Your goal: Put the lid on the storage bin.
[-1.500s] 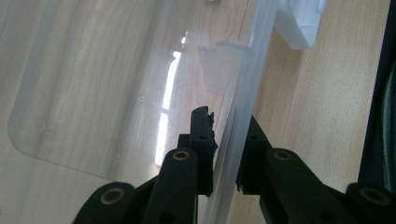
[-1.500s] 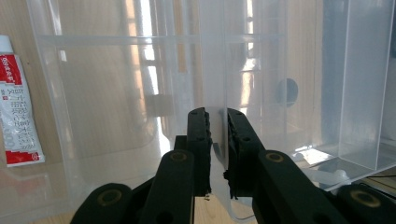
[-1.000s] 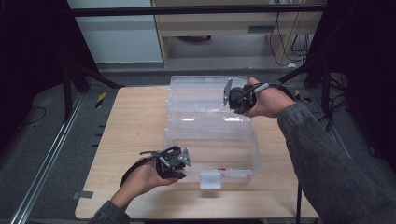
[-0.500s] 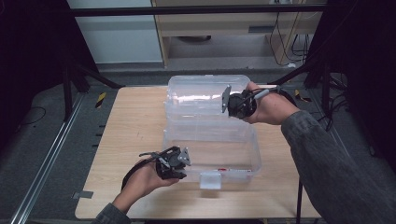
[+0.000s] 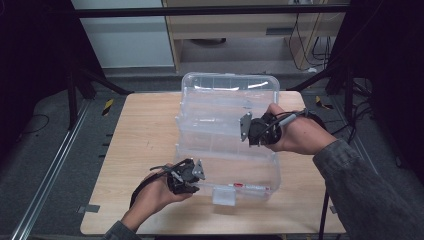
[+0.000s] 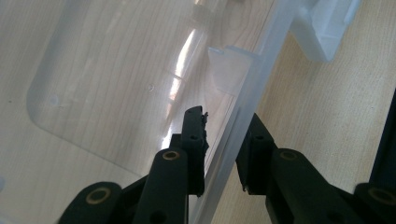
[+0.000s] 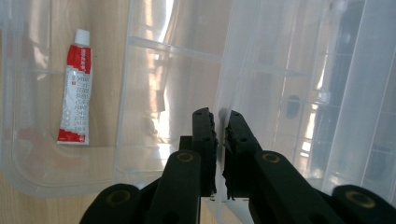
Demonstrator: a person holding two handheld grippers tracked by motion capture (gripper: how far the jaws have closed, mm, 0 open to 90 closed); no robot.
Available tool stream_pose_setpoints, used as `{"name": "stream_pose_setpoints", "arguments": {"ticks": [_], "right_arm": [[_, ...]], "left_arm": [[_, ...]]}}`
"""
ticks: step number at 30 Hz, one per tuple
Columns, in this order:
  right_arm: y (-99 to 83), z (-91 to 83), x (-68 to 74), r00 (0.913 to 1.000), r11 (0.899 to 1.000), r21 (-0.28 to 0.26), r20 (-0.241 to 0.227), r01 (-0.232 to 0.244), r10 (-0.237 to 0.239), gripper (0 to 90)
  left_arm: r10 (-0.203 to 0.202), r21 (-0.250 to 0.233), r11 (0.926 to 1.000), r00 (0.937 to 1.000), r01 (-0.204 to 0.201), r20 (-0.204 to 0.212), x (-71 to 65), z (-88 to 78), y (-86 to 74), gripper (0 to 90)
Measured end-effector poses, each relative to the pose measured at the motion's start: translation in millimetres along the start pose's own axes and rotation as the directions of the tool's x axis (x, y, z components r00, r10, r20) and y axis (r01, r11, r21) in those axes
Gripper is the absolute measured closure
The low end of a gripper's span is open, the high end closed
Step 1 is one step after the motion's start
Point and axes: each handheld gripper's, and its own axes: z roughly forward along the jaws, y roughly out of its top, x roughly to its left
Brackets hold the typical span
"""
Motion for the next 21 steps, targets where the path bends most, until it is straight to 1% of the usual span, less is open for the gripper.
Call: {"name": "stream_pose_setpoints", "arguments": {"ticks": [2, 3, 4, 5, 7, 9, 10, 11, 12, 13, 15, 16, 18, 19, 20, 21], "right_arm": [[-0.5, 0.4, 0.4, 1.0000, 1.000, 0.002, 0.005, -0.002, 0.002, 83.9], [-1.2, 1.2, -0.4, 1.0000, 1.000, 0.000, 0.005, -0.006, 0.006, 83.9], [-2.0, 2.3, -2.1, 0.9999, 1.000, -0.002, 0.002, -0.014, 0.014, 84.0], [-2.6, 3.8, -4.5, 0.9998, 1.000, -0.007, -0.004, -0.019, 0.019, 84.0], [-2.4, 5.8, -9.7, 0.9994, 0.999, -0.001, -0.013, -0.032, 0.032, 84.3], [-1.2, 8.0, -16.1, 0.9992, 0.999, 0.008, -0.016, -0.037, 0.037, 84.5], [1.1, 12.4, -23.9, 0.9993, 0.999, 0.013, -0.011, -0.037, 0.037, 84.6], [1.1, 12.4, -23.9, 0.9993, 0.999, 0.013, -0.011, -0.037, 0.037, 84.6], [4.7, 17.1, -32.6, 0.9993, 0.999, 0.026, -0.004, -0.038, 0.038, 84.8], [4.7, 17.1, -32.6, 0.9993, 0.999, 0.026, -0.004, -0.038, 0.038, 84.8], [8.7, 21.1, -38.9, 0.9992, 0.999, 0.026, 0.006, -0.040, 0.040, 85.0], [10.8, 22.0, -40.5, 0.9992, 0.999, 0.027, 0.010, -0.039, 0.039, 85.1], [15.3, 22.3, -40.2, 0.9992, 0.999, 0.027, 0.022, -0.034, 0.034, 85.5], [17.1, 22.0, -39.3, 0.9994, 0.999, 0.025, 0.027, -0.024, 0.023, 85.6], [18.5, 21.2, -37.8, 0.9993, 0.999, 0.029, 0.030, -0.022, 0.021, 85.6], [19.2, 20.5, -36.5, 0.9992, 0.999, 0.031, 0.038, -0.013, 0.012, 85.7]], "left_arm": [[-0.006, 0.001, 1.0000, 1.0000, 0.006, -0.004, -0.7, 0.2, 0.2, 73.9], [0.005, 0.004, 1.0000, 0.9999, -0.005, -0.009, 0.1, -0.2, 0.5, 73.8], [0.007, 0.004, 1.0000, 0.9999, -0.007, -0.010, 0.3, -0.1, 0.6, 73.6], [0.046, 0.005, 0.9989, 0.9987, -0.046, -0.019, 3.1, -0.3, 1.8, 73.7], [0.047, 0.005, 0.9989, 0.9987, -0.047, -0.020, 3.4, 0.0, 2.6, 74.2], [0.037, -0.001, 0.9993, 0.9991, -0.037, -0.018, 3.7, 0.8, 3.7, 75.1], [0.035, 0.003, 0.9994, 0.9993, -0.035, -0.015, 5.5, 1.0, 5.7, 76.4], [0.035, 0.003, 0.9994, 0.9993, -0.035, -0.015, 5.5, 1.0, 5.7, 77.1], [0.025, 0.001, 0.9997, 0.9995, -0.025, -0.020, 7.2, 1.8, 7.7, 77.6], [0.025, 0.001, 0.9997, 0.9995, -0.025, -0.020, 7.2, 1.8, 7.7, 78.1], [0.018, 0.002, 0.9998, 0.9995, -0.018, -0.027, 8.5, 2.5, 8.8, 78.4], [-0.053, 0.000, 0.9986, 0.9982, 0.053, -0.027, 4.1, 3.0, 7.7, 78.6], [-0.068, -0.002, 0.9977, 0.9972, 0.068, -0.031, 3.6, 3.2, 7.4, 78.9], [-0.072, -0.005, 0.9974, 0.9969, 0.072, -0.031, 3.5, 3.3, 7.1, 78.8], [0.006, -0.001, 1.0000, 0.9991, -0.006, -0.041, 8.5, 2.8, 8.4, 78.8], [0.008, 0.001, 1.0000, 0.9989, -0.008, -0.046, 8.1, 2.6, 8.5, 78.8]]}}
